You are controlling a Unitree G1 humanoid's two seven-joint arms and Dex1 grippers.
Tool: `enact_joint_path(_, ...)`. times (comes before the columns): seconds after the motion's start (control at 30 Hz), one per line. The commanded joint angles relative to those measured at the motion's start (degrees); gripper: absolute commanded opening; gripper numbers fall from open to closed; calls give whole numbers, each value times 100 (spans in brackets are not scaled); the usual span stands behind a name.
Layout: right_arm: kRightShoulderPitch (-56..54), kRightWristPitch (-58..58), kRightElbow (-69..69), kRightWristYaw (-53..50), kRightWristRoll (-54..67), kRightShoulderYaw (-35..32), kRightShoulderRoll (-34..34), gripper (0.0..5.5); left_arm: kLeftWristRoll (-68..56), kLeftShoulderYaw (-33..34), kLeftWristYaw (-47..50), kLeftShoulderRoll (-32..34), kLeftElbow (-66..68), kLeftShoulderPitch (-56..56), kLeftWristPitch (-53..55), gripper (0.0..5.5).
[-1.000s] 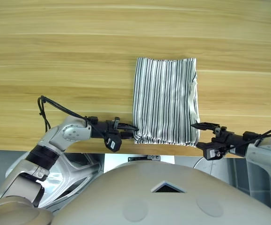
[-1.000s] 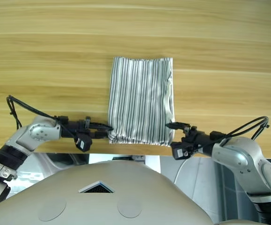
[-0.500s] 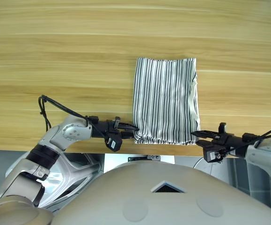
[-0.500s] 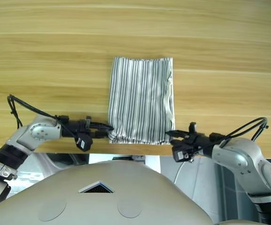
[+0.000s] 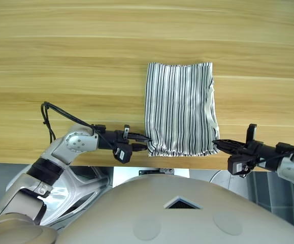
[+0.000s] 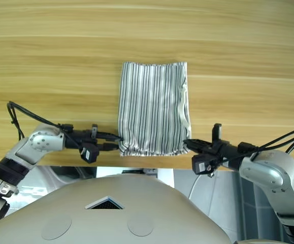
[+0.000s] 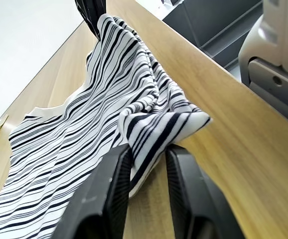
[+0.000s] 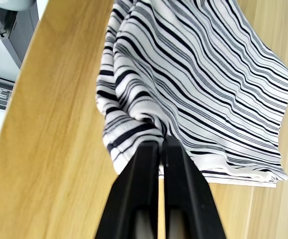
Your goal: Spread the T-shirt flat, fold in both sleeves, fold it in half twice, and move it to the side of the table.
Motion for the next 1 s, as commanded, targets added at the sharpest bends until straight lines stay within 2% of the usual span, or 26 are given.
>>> enact_joint_path(0.03, -1, -87, 21, 37, 70, -57, 12, 2, -338, 158, -173, 166, -209, -88, 167, 125)
enact_joint_path(0.17, 18, -198, 84, 69, 211, -166, -30, 2, -1116, 360, -528, 467, -720, -104, 524, 125)
enact_joint_path(0.37, 87, -360, 140, 156, 543, -476, -49, 2, -1608, 784, -742, 668, -1012, -125, 772, 125)
enact_joint_path(0.6, 24, -403, 213, 234, 604, -505, -22, 2, -1434, 722, -1086, 685, -897, -48, 967, 125)
enact_joint_path(0.7, 2, -392, 203, 275, 600, -481, -19, 0, -1249, 605, -1397, 898, -879, 173, 1097, 173)
enact_joint_path(0.83, -12, -393, 204, 294, 592, -452, -18, 0, -660, 671, -1295, 1009, -855, 373, 916, 242)
enact_joint_path(0.93, -51, -369, 196, 285, 573, -395, -4, 0, -321, 572, -1186, 899, -933, 501, 841, 242)
enact_joint_path(1.0, -67, -357, 192, 279, 559, -371, 1, 0, -35, 541, -920, 604, -876, 472, 800, 242)
